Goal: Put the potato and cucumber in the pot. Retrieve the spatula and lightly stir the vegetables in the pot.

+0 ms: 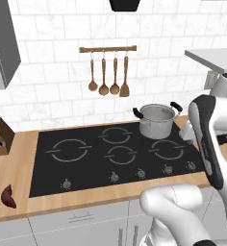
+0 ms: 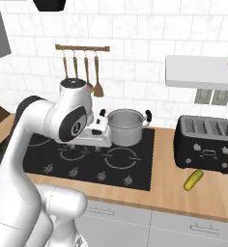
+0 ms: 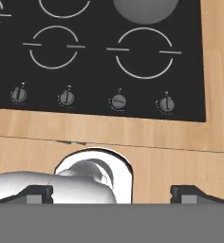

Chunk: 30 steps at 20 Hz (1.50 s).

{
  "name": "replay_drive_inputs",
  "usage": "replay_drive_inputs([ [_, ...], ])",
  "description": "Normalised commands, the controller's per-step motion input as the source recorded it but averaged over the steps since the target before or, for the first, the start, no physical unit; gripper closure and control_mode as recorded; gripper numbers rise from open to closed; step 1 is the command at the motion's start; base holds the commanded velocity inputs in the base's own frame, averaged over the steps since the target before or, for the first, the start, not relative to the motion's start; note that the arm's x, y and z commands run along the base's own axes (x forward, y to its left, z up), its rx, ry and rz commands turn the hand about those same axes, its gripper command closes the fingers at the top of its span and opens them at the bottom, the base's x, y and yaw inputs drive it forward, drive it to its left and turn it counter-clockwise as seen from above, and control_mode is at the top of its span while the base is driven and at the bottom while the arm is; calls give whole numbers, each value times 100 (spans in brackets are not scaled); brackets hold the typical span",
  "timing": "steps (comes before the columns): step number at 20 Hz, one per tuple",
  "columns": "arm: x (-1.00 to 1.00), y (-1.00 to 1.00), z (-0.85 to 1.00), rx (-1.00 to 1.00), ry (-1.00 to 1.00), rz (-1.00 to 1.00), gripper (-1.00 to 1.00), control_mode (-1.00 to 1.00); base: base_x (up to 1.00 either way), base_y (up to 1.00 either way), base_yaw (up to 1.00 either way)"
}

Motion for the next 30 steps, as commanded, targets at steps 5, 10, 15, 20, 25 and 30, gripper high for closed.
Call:
replay_drive_inputs([
  [5,-16,-94,-2,0,0,-6,-100,-100,0,0,0],
  [10,5,-71,-3,0,4,-11,-100,-100,0,0,0],
  [15,30,-47,-3,0,4,-15,-100,-100,0,0,0],
  [20,40,-57,-15,0,7,-16,-100,-100,0,0,0],
  [25,20,-46,-40,0,1,-8,-100,-100,0,0,0],
  [30,21,-40,-37,0,2,-3,-100,-100,0,0,0],
])
